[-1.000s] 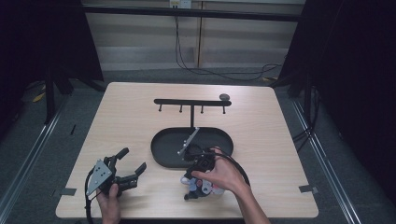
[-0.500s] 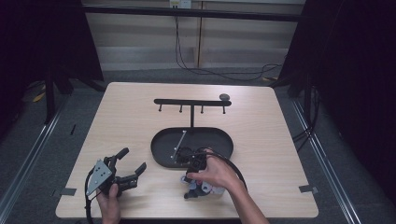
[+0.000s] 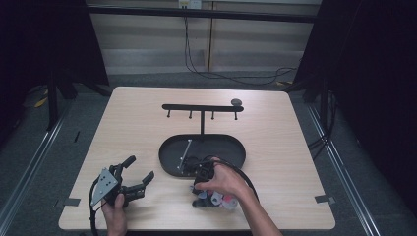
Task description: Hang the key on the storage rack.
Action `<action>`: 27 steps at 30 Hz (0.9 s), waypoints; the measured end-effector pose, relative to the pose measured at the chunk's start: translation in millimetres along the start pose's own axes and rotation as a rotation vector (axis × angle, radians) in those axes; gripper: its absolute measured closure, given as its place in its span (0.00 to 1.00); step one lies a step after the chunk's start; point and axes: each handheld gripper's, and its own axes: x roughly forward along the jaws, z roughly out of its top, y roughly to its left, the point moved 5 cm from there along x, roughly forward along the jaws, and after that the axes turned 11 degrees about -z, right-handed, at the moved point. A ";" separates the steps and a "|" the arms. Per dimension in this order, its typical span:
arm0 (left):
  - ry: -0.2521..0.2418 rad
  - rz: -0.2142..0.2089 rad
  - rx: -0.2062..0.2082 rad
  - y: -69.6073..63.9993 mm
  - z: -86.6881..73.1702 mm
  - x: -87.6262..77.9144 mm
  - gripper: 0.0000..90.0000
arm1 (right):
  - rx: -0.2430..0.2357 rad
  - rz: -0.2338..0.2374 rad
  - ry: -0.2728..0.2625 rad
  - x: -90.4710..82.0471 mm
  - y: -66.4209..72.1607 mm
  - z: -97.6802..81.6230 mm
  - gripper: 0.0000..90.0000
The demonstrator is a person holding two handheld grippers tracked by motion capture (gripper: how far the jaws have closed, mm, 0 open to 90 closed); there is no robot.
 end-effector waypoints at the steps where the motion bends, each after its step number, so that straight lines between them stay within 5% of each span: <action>1: 0.000 0.000 0.000 0.0 0.0 -0.1 0.17 | 0.006 0.000 0.000 0.5 1.2 1.1 0.81; 7: 0.002 0.000 0.001 0.0 0.0 -0.2 0.17 | -0.010 -0.011 0.013 0.7 0.2 0.3 0.91; 14: 0.002 0.000 0.000 0.0 0.0 -0.1 0.17 | -0.054 -0.019 0.033 0.4 1.7 -0.7 0.88; 20: 0.001 0.000 0.000 0.0 0.0 -0.1 0.17 | -0.010 -0.043 0.052 1.5 -0.7 -1.1 0.96; 27: 0.001 0.000 0.000 0.0 0.0 -0.1 0.17 | -0.033 -0.022 0.068 1.1 0.5 -2.3 0.97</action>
